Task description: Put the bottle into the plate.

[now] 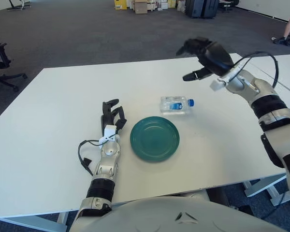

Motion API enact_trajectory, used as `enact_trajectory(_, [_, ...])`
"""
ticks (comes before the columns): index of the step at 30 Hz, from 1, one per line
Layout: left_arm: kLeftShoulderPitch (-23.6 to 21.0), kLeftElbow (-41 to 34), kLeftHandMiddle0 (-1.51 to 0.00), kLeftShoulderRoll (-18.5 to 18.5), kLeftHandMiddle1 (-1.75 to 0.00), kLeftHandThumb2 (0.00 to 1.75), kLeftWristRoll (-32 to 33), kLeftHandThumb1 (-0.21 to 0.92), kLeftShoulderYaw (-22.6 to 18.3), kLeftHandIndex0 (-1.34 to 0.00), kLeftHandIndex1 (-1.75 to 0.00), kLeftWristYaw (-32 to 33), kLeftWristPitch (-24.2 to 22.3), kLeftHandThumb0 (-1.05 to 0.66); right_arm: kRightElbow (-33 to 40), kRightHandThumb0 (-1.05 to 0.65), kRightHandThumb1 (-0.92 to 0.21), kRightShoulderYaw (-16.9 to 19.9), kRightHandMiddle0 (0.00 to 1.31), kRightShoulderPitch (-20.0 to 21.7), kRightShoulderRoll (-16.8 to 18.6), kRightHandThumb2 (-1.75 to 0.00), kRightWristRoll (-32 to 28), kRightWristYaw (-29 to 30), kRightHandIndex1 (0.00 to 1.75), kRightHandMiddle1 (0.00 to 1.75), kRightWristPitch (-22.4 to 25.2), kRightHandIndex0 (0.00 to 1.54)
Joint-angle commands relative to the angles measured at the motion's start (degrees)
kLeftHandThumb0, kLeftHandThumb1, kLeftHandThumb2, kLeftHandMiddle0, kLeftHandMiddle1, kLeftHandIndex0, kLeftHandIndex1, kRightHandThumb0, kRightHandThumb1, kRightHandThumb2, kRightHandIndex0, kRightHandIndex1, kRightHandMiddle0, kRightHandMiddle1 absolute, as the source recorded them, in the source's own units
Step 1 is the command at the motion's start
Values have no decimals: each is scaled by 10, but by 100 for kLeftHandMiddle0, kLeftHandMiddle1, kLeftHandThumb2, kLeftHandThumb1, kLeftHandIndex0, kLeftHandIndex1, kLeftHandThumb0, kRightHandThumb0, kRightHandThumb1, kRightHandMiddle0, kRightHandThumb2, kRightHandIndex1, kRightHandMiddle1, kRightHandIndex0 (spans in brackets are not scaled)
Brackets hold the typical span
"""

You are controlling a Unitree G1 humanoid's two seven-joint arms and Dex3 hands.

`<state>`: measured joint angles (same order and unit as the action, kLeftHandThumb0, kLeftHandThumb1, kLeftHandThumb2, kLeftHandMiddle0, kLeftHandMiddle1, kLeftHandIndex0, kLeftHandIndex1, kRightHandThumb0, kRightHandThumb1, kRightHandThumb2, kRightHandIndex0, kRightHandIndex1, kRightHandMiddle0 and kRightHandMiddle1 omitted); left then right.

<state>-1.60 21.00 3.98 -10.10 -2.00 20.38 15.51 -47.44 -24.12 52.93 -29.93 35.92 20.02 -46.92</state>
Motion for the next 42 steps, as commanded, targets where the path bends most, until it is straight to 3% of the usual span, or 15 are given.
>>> enact_trajectory(1, [-14,8,-48,-7,-59,72,4,92,-3,-24,-110,-4,9,-60,7,-60,-72,19,14,25,39,-54,-32,-44,62,108,37,39])
enact_trajectory(7, [-15,14,-48,-8,-59,72,5,92,-3,-24,-110,-3,16,-61,-31,-71,-88,9,2,51,101,-34,-27,-93,21,93,105,33])
enact_trajectory(12, [-15,14,-48,-6,-59,71,6,92,-1,-24,-110,-3,21,-60,-169,-78,-91,-34,0,80,155,-30,25,-55,10,81,139,27])
enact_trajectory(20, [-11,8,-47,-1,-59,71,7,92,0,-23,-110,-2,22,-60,-253,-93,-92,-92,0,89,207,-42,79,-26,3,60,182,20])
enact_trajectory(27, [-6,5,-47,-3,-59,72,-2,92,2,-23,-109,4,25,-61,-281,-102,-92,-113,0,75,228,-45,89,-59,1,36,221,14])
enact_trajectory(36, [2,-3,-46,-1,-58,74,-5,92,2,-23,-110,7,24,-60,-289,-105,-92,-127,0,69,221,-43,90,-121,0,10,243,6])
enact_trajectory(42, [4,-6,-45,0,-58,75,-7,92,3,-23,-110,10,22,-59,-289,-105,-92,-134,0,68,215,-41,92,-141,0,4,252,4])
